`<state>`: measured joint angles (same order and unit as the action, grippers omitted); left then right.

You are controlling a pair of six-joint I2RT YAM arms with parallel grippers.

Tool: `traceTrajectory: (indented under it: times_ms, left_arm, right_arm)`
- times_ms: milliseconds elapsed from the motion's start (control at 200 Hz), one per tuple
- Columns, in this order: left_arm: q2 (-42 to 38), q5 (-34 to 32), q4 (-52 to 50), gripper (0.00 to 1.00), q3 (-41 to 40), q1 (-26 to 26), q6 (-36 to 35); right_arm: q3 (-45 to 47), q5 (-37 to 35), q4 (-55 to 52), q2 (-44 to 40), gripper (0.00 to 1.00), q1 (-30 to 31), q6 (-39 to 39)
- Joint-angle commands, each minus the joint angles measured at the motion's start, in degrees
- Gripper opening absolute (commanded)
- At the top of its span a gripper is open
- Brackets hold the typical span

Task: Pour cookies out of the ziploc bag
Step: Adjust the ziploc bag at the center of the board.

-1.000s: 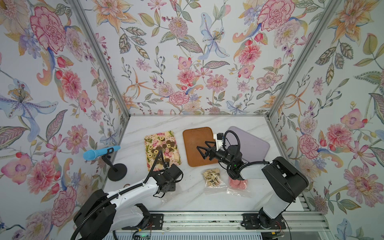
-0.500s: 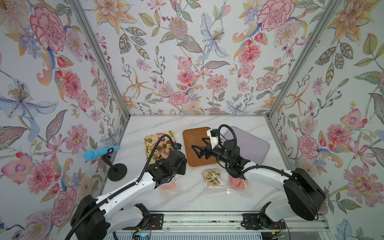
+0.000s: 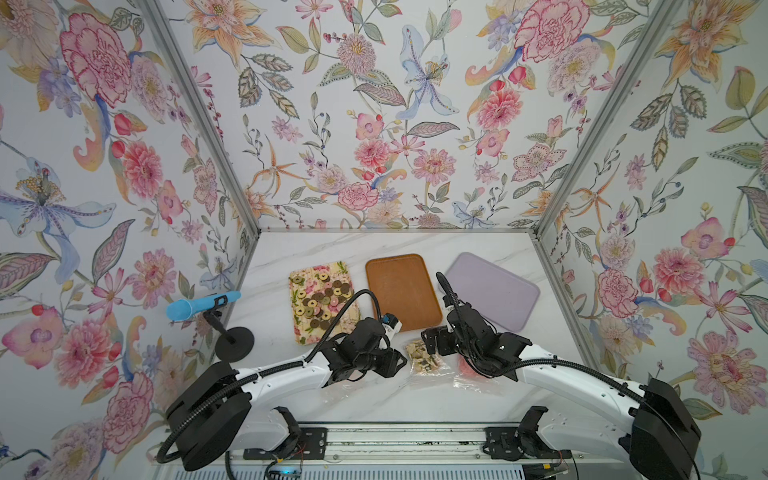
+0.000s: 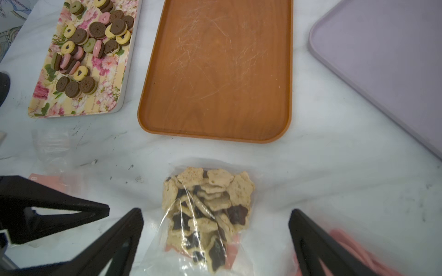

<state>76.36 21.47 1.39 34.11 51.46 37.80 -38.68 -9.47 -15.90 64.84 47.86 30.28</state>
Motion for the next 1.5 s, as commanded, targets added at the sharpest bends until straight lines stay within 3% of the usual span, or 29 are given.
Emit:
traceTrajectory:
  times_ms: [0, 175, 350, 681, 776, 931, 1101, 1407, 1497]
  left_arm:
    - [2.78, 7.65, 4.86, 0.49, -1.5, 1.27, 3.05]
    - [5.63, 7.71, 4.35, 0.49, -1.03, 3.66, 4.44]
    - [8.66, 9.34, 12.34, 0.48, -2.71, 4.82, 7.9]
    - [12.66, 9.99, 13.3, 0.46, -1.71, 5.49, 7.57]
    - [12.68, 10.08, 14.05, 0.37, -1.64, 5.49, 7.9]
    - [10.89, 8.36, 12.18, 0.13, -1.75, 5.49, 7.19]
    - [6.22, 4.98, 7.58, 0.0, -1.15, 4.86, 4.49]
    - [0.89, 2.69, -2.05, 0.0, -1.82, -2.42, 1.07]
    - [0.2, 2.85, -6.16, 0.0, -1.29, -5.31, -1.01]
  right_arm:
    - [2.35, -0.82, -8.04, -4.28, 1.0, 0.75, 5.23]
    - [5.53, -0.52, -8.88, -7.52, 1.0, 1.52, 6.81]
    - [5.67, -1.16, -8.68, -8.14, 1.0, 2.12, 6.67]
    - [4.95, -0.9, -7.56, -6.83, 1.0, 2.16, 5.15]
    - [4.32, -0.55, -7.09, -5.6, 1.0, 2.25, 4.53]
    - [4.91, 0.23, -4.69, -5.16, 1.0, 2.28, 3.82]
    - [5.19, 1.01, -2.37, -4.74, 1.0, 2.18, 1.43]
    - [4.96, 3.07, 1.49, -1.47, 1.0, 0.46, -2.95]
    - [4.3, 7.01, 5.69, 0.92, 1.0, -1.43, -5.2]
